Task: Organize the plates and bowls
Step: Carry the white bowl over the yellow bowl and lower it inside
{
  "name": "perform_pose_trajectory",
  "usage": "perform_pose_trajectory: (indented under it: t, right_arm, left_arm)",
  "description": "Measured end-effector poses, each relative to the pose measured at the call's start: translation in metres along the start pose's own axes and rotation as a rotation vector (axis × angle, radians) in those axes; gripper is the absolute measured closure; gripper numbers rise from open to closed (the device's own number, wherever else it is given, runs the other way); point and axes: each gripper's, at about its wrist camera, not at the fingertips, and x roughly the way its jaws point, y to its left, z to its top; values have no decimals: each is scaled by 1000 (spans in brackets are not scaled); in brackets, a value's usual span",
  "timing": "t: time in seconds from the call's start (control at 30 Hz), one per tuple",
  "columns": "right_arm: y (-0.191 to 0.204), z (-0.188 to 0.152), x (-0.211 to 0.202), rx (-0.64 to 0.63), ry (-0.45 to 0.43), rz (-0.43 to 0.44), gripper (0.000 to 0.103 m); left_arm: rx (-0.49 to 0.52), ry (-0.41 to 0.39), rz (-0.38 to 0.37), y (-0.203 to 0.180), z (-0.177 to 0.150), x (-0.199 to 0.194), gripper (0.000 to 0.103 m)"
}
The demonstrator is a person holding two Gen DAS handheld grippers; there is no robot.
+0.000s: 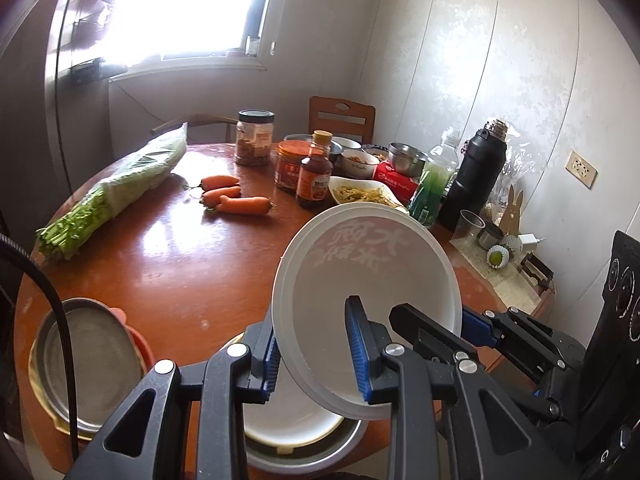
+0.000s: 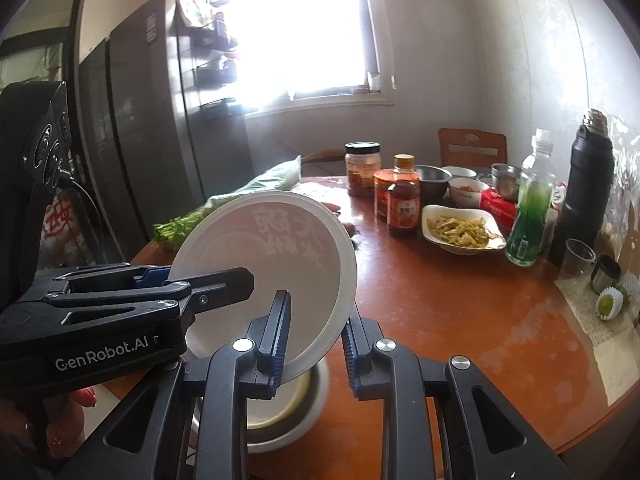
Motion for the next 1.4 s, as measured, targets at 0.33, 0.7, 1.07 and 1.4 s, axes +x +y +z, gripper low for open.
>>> perform_pose_trajectory:
  t: [0.33,0.7,1.07,1.4]
  right_arm:
    - [30,-4,0,-29,13,14,77]
    - [42,-24,7,-38,54,0,77]
    - [42,-42,15,-33,91,1,77]
    - [40,-58,22,-28,116,-17,77]
  left_arm:
    - [-16,-7,6,22,-14,-17,73]
    - [-23,18,8,33,-34,-11,73]
    - [-18,46,15,35,-52,0,73]
    - [-8,55,42,33,-65,11,73]
